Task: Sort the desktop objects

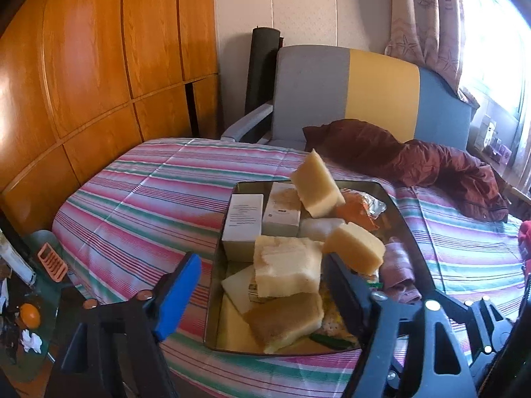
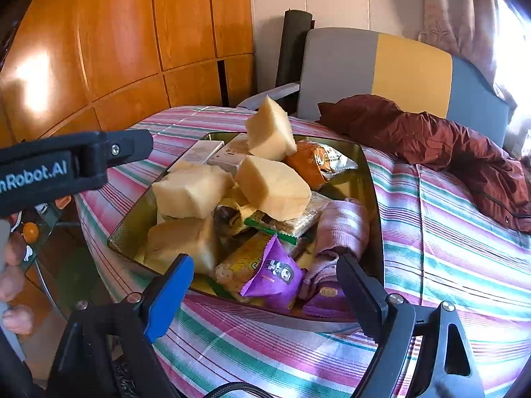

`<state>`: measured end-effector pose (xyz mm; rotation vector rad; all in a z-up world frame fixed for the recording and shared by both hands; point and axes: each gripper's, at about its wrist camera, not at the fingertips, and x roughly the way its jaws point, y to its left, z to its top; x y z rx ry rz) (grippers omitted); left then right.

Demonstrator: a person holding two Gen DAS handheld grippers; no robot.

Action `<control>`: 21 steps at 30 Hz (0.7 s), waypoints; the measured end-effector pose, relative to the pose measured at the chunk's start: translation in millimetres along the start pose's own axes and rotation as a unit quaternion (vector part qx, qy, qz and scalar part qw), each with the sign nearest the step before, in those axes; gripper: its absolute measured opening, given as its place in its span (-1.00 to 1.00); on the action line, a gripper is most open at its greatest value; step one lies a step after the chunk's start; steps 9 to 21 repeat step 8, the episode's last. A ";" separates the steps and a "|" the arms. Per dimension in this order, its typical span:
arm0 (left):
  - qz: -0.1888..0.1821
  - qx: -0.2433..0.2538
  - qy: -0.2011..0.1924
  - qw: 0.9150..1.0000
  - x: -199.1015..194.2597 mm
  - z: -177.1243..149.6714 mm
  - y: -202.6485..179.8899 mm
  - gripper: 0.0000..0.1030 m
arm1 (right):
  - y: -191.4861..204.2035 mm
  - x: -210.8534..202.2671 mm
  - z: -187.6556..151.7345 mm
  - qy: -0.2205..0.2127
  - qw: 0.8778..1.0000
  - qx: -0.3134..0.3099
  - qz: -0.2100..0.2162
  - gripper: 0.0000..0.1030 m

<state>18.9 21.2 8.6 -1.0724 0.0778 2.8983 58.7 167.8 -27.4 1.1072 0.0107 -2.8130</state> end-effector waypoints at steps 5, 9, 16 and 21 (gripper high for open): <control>0.001 0.004 0.001 1.000 2.0 -0.8 0.9 0.31 | 1.6 1.8 0.0 0.000 1.000 -0.004 -0.003 0.71; -0.003 0.004 0.004 1.000 2.6 -1.0 2.3 0.31 | 1.1 2.0 0.2 -0.002 1.000 -0.004 -0.006 0.71; -0.003 0.004 0.004 1.000 2.6 -1.0 2.3 0.31 | 1.1 2.0 0.2 -0.002 1.000 -0.004 -0.006 0.71; -0.003 0.004 0.004 1.000 2.6 -1.0 2.3 0.31 | 1.1 2.0 0.2 -0.002 1.000 -0.004 -0.006 0.71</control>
